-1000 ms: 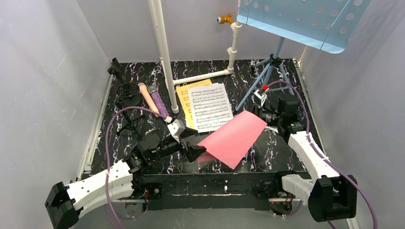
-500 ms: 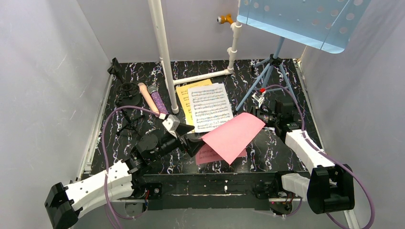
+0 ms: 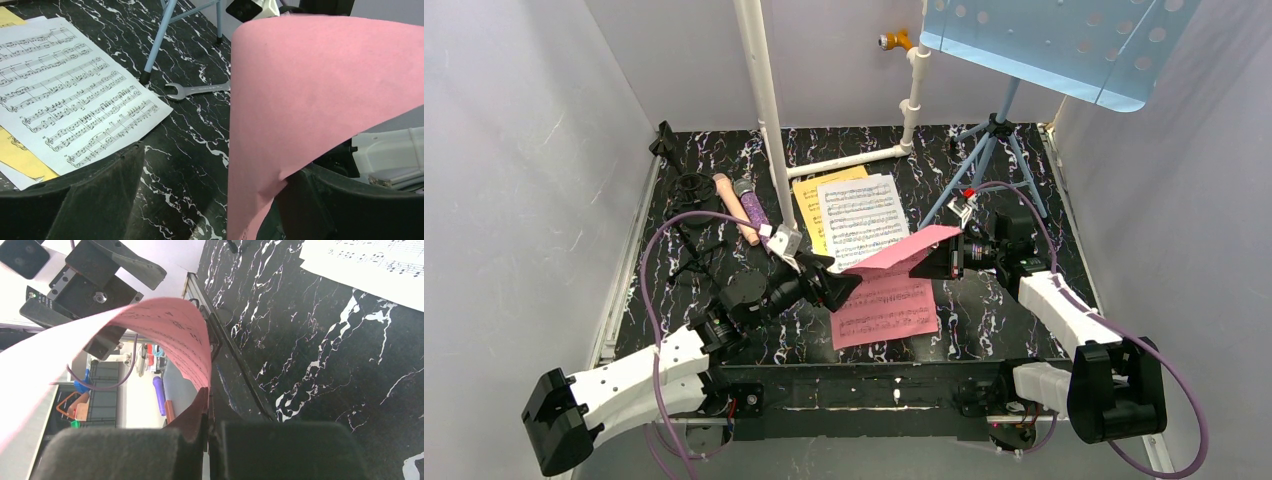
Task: Pack up the instrument practice props
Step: Place the sheet music at the center of the board.
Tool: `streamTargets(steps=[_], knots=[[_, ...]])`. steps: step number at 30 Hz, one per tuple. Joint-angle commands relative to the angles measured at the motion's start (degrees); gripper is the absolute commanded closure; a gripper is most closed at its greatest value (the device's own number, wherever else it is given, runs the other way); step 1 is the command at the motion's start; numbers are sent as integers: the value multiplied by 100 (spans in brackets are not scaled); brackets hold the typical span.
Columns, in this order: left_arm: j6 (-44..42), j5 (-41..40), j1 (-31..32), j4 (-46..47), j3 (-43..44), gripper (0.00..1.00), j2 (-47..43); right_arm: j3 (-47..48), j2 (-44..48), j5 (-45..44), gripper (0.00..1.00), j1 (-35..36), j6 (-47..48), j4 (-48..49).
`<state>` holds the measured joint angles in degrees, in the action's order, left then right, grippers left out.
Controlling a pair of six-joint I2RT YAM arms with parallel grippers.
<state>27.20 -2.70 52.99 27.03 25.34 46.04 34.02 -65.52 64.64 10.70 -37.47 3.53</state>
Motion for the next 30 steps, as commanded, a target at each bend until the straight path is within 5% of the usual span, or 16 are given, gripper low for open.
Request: streamTargets(steps=[1,10,15,23,25,30], knots=[[49,-324,18,146,159,15,-194,60,-31,31,99,36,89,192],[167,-273,18,142,195,63,25,76,25,48,99,37,138,157],[92,-107,18,129,308,100,195,78,81,47,99,37,204,116],[-85,-505,10,-181,474,100,284,140,202,5,99,33,501,-125],[-286,-720,14,-580,728,100,311,249,279,-97,83,34,836,-429],[-1105,-1229,3,-1741,1670,100,751,609,548,-725,21,-53,2173,-1719]])
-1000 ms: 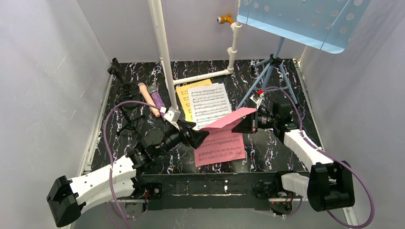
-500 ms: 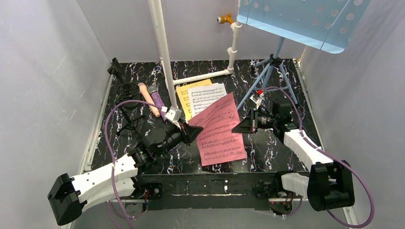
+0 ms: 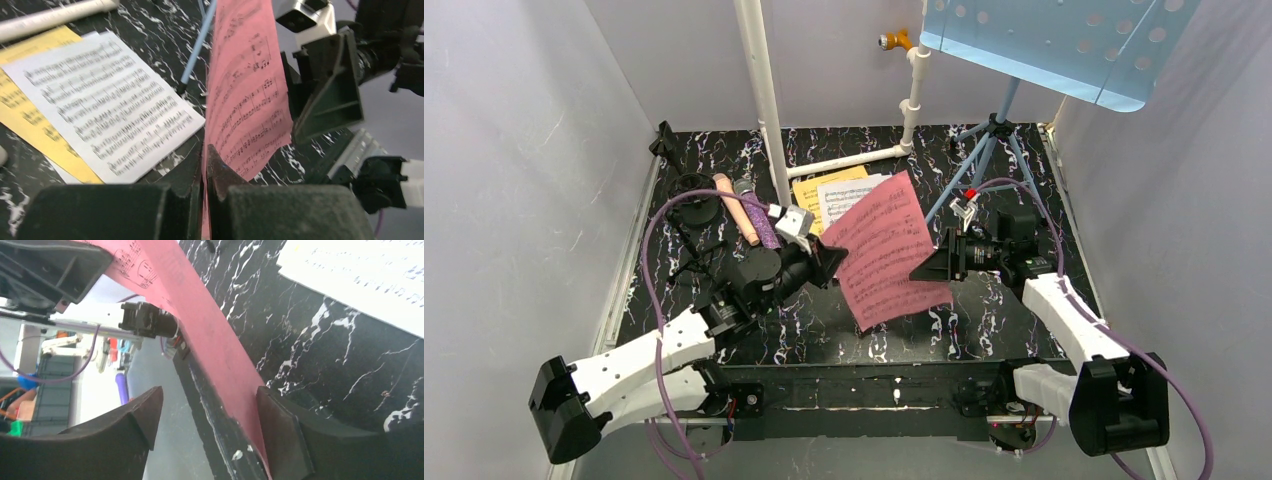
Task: Pack up the instrument practice props
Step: Place the sheet music at the center of the board.
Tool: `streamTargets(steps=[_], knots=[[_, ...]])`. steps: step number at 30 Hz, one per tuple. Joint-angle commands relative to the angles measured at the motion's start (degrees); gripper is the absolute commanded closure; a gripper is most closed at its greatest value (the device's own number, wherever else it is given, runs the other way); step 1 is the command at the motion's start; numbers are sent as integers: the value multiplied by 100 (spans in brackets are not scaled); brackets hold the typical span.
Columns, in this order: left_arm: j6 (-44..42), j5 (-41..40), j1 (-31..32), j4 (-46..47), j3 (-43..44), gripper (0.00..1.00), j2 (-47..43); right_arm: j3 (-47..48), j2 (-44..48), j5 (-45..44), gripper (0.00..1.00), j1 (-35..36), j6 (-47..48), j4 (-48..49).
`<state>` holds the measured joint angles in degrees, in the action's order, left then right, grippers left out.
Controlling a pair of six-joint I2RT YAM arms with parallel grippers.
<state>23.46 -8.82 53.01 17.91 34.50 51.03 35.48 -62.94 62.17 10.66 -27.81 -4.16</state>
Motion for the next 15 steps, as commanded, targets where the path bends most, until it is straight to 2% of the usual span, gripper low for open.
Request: streamTargets(steps=[1,3,6,12,15], knots=[[-892,-726,-1,-979,954,100,392,574,352,-670,14,-90,1536,-1195],[-1121,-911,-58,-1317,1343,100,757,707,486,-1055,6,-215,1960,-1540],[-1488,-1138,-175,-1716,2006,100,1315,815,697,-1585,2,-470,2335,-1841],[-1901,-1107,-604,-2191,3002,100,2421,786,1154,-2289,2,-875,2924,-2118],[-1847,-1006,-821,-2204,3332,100,2908,652,1386,-2238,2,-1011,2939,-2051]])
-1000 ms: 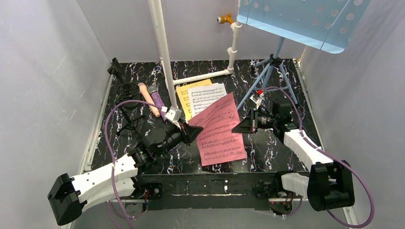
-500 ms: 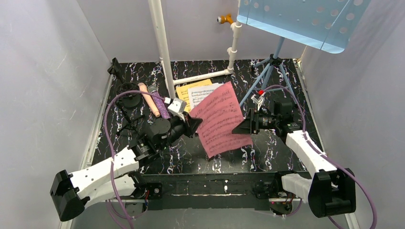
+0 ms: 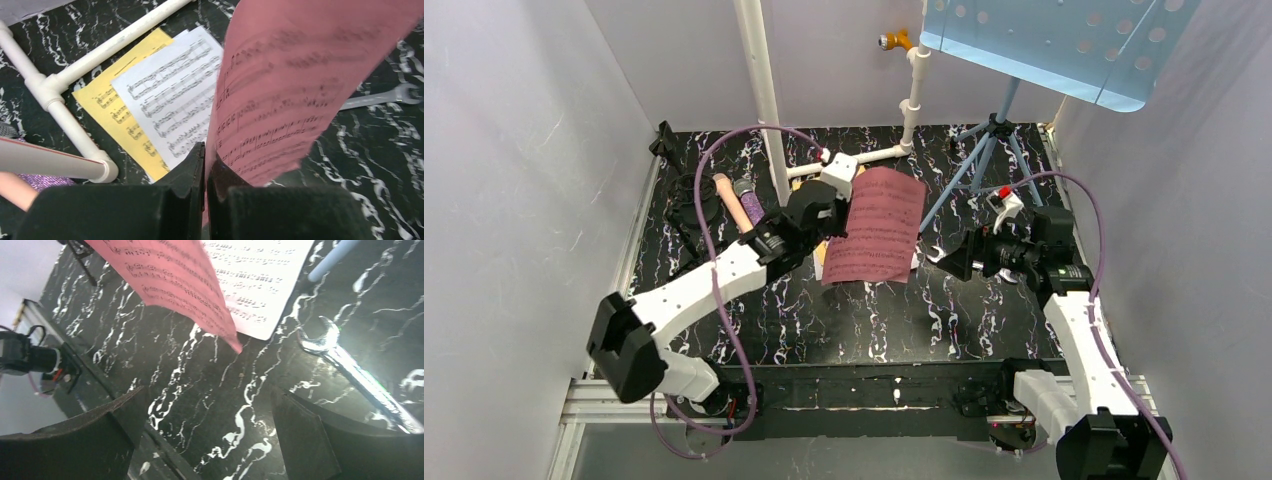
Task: Pack up the instrument practice props
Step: Place the sheet music at the center of the board.
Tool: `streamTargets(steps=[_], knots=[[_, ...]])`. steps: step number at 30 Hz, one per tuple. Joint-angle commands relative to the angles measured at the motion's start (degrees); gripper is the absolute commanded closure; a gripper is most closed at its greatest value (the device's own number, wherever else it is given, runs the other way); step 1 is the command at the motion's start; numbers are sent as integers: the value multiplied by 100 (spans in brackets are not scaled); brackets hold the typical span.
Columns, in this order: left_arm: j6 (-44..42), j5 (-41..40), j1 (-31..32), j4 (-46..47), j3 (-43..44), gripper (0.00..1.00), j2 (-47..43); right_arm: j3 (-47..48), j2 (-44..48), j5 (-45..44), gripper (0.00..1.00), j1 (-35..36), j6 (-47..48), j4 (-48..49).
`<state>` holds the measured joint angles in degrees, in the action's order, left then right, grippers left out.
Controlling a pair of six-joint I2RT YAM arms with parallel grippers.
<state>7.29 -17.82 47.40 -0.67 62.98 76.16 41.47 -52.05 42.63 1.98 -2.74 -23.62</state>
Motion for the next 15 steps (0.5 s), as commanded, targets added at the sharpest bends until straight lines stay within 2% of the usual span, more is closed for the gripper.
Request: streamTargets(steps=[1,5,11,15], knots=[[-210,-104,-309,-360,579,100,560,13,371,-269,2,-145,432,-94],[-90,-427,-380,-415,983,100,1141,-136,617,-256,2,-356,426,-8],[231,-1764,-409,-1161,2033,100,2200,-410,1070,-269,2,-492,325,199],[230,-2279,-420,-1446,2562,100,2762,-501,1247,-264,1,-593,318,294]])
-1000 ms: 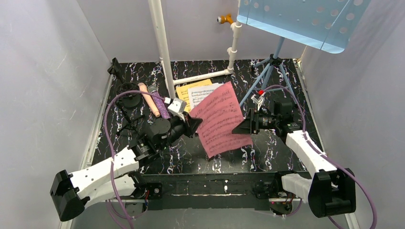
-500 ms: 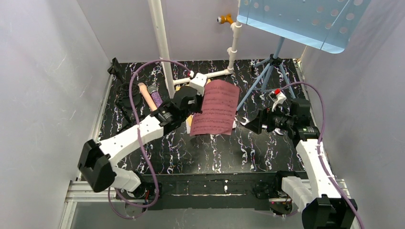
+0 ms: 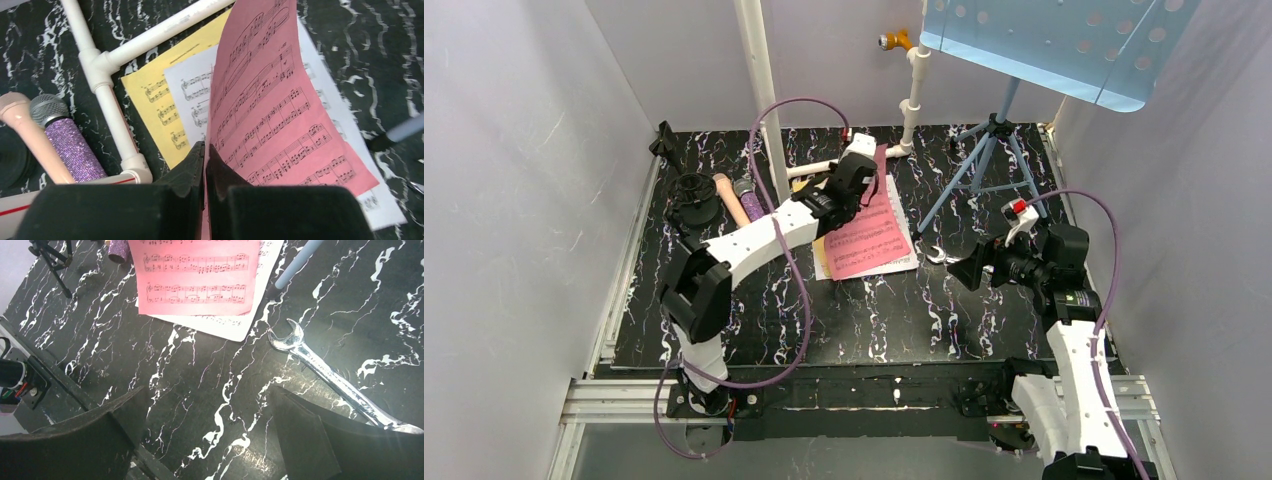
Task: Pack up the instrument practice props
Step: Place the sheet music at the center of the board, then pick up the music stand from the corner of the board.
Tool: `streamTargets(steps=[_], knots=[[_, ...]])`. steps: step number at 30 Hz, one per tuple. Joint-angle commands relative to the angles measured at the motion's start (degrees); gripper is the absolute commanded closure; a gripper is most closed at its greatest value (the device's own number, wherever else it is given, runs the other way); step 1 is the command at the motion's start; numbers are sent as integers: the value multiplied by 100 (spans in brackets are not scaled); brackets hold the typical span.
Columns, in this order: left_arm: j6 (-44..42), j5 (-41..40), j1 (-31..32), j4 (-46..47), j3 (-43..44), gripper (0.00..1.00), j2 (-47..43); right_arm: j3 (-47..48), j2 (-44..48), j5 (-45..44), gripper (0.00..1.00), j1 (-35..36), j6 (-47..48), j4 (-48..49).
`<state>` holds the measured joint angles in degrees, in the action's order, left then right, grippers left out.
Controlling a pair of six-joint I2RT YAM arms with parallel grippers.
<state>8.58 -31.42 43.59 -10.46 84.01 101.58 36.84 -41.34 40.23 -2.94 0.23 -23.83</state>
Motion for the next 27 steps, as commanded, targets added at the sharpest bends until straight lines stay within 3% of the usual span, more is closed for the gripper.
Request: streamTargets(steps=[1,4,8,16,27], knots=[[80,-974,-36,-473,529,100,336,-41,201,-28,2,-110,21,330],[-109,-1188,-74,-469,815,99,910,-83,279,-42,1,-161,-111,369],[3,-1136,-83,-871,1155,56,1136,-110,359,-68,2,-208,-120,379],[870,623,-9,-1372,447,5,-239,-124,346,-44,2,-302,-120,413],[1009,3866,-9,-662,-1098,2,-1729,12,314,72,2,-480,-33,342]])
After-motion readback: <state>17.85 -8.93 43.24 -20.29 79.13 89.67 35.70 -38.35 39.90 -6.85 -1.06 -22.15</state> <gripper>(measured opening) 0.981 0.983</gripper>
